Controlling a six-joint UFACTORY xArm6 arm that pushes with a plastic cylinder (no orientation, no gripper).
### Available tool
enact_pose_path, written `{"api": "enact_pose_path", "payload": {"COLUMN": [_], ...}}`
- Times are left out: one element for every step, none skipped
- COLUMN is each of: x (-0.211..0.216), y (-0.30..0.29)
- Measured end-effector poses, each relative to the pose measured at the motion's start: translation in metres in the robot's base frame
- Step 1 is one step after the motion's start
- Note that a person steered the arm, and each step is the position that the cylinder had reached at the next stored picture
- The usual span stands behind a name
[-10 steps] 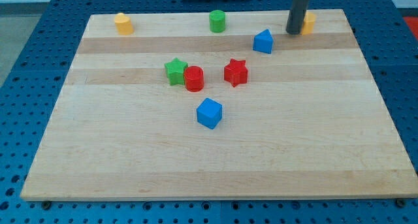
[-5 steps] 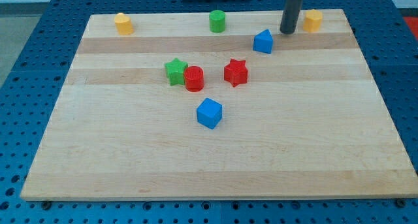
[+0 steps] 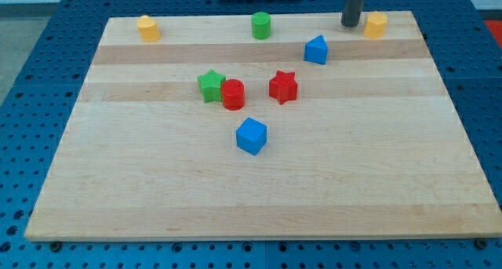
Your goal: Push yellow hexagon to top right
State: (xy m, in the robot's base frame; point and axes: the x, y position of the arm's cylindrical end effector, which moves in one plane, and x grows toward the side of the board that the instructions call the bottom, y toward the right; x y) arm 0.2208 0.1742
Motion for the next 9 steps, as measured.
{"api": "enact_pose_path", "payload": {"x": [0.0, 0.002, 0.002, 0.002, 0.002, 0.002, 0.002, 0.002, 0.006], "y": [0.004, 0.005, 0.006, 0.009, 0.009, 0.01, 0.013, 0.016, 0.016]}}
